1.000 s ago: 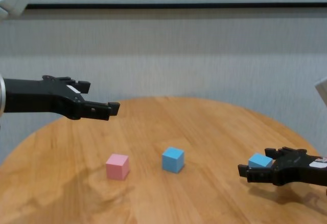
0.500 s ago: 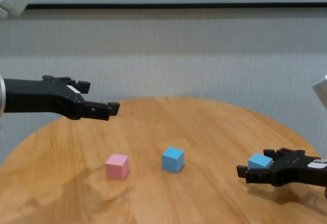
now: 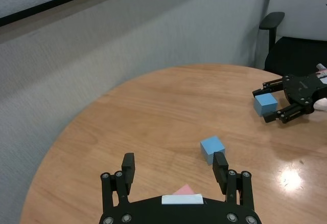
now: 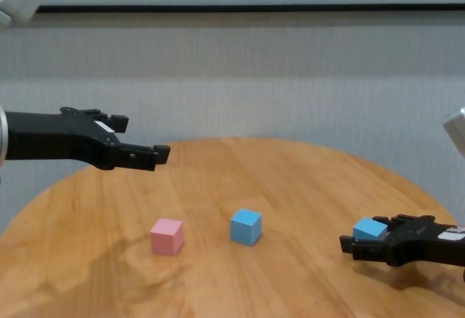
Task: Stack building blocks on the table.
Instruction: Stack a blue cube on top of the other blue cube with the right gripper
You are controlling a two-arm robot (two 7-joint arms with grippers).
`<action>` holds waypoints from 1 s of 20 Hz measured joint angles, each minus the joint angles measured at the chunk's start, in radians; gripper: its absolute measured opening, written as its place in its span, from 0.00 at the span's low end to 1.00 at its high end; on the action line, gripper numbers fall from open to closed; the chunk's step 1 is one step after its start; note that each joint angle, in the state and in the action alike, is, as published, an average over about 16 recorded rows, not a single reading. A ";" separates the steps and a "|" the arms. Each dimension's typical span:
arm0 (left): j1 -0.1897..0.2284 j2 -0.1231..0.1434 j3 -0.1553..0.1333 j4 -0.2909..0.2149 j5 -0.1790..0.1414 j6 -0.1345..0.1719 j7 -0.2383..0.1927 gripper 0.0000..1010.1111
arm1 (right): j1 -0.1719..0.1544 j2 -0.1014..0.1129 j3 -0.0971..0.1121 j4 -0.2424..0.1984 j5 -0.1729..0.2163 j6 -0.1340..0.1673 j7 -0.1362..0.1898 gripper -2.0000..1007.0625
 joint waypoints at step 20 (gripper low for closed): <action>0.000 0.000 0.000 0.000 0.000 0.000 0.000 0.99 | -0.005 0.003 0.008 -0.030 0.002 -0.004 -0.003 0.39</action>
